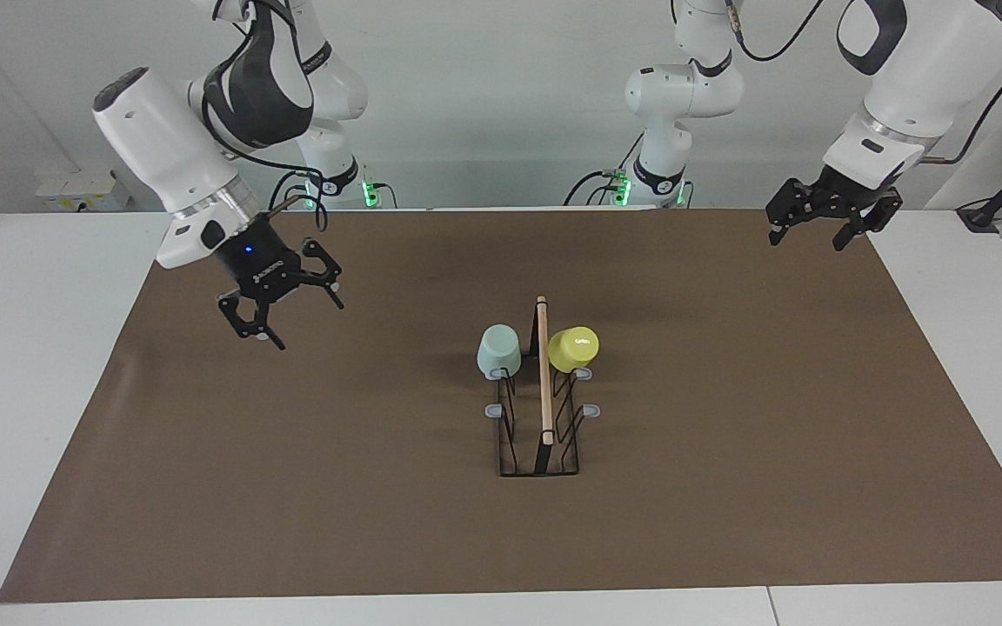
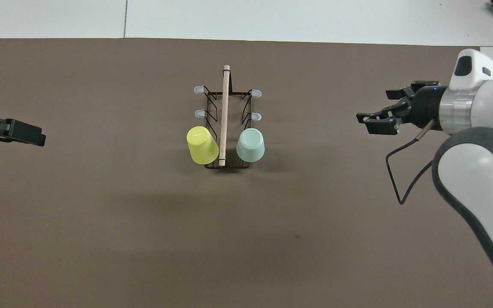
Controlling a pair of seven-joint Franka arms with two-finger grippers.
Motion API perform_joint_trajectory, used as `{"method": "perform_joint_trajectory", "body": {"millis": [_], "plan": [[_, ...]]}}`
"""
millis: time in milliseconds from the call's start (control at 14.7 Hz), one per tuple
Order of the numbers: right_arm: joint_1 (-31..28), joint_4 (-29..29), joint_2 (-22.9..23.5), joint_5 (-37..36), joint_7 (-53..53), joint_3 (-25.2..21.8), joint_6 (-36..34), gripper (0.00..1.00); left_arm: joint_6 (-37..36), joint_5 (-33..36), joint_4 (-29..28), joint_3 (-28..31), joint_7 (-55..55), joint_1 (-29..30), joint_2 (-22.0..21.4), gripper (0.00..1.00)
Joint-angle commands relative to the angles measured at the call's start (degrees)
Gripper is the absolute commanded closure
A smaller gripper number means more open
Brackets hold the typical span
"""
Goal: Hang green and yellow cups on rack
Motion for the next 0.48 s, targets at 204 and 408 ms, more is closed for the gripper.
{"method": "perform_joint_trajectory", "body": {"millis": [204, 408], "plan": [[-7.3, 3.0, 1.4, -12.8, 1.8, 0.4, -5.4, 0.00, -0.3, -0.5, -0.9, 0.9, 0.2, -0.7, -0.8, 0.00], [-6.5, 5.8, 1.0, -16.8, 8.7, 0.4, -14.7, 0.00, -0.3, -0.5, -0.9, 0.9, 0.2, -0.8, -0.8, 0.00]]}}
